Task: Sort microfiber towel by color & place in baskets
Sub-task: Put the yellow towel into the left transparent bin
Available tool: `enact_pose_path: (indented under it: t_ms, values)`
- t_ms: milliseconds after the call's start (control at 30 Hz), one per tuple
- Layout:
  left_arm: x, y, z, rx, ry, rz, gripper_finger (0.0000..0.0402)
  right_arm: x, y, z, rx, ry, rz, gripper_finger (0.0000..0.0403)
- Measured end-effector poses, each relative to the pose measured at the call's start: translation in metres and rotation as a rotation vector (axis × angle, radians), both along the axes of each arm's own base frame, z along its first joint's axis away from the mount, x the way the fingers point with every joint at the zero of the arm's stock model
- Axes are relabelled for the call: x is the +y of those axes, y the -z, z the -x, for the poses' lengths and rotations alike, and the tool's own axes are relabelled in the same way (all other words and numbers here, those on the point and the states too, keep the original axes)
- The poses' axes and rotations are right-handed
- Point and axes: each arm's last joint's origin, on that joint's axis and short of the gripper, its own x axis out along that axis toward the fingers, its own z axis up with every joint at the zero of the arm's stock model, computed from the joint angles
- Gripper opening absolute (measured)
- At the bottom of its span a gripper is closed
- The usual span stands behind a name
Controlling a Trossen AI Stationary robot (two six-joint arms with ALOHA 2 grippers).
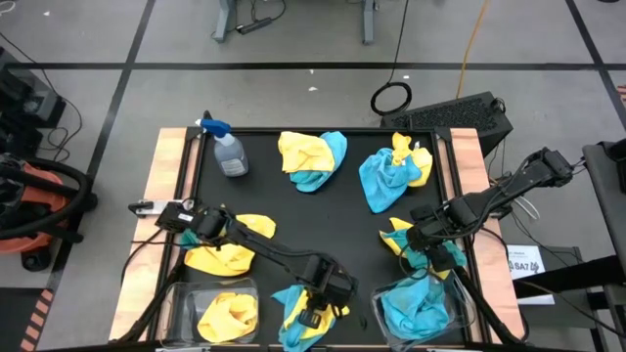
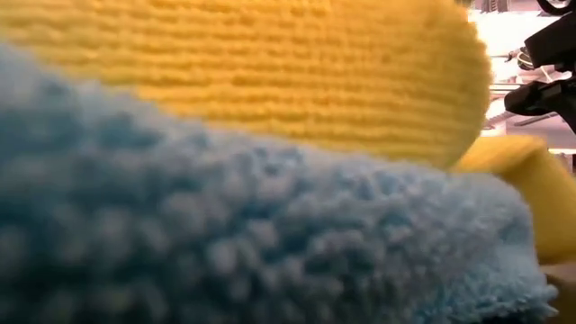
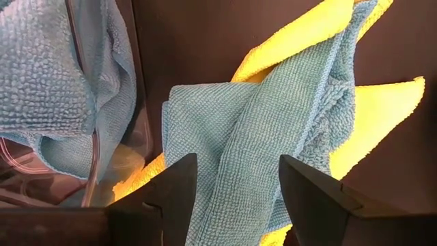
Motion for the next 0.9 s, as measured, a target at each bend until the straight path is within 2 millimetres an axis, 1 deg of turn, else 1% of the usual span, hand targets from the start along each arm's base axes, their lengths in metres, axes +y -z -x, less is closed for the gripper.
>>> enact_pose_path:
  t_ms: [133, 433, 600, 733, 900]
  values:
    - [-0.001, -0.015, 0.000, -0.002, 0.001, 0.001, 0.0010, 0.000, 0.000, 0.000, 0.000, 0.001, 0.000, 0.0199]
    - [0.001, -0.065, 0.002, -0.060, -0.013, -0.059, 0.0007, 0.000, 0.000, 0.000, -0.001, 0.003, -0.001, 0.0199]
    - [0.003, -0.083, 0.008, -0.100, -0.022, -0.064, 0.0008, 0.000, 0.000, 0.000, -0.001, 0.003, -0.003, 0.0199]
    - [0.007, -0.099, 0.015, -0.141, -0.051, -0.125, 0.0008, 0.000, 0.000, 0.000, -0.001, 0.003, -0.004, 0.0199]
    - [0.014, -0.123, 0.027, -0.220, -0.108, -0.261, 0.0008, 0.000, 0.000, 0.000, -0.002, 0.003, -0.005, 0.0199]
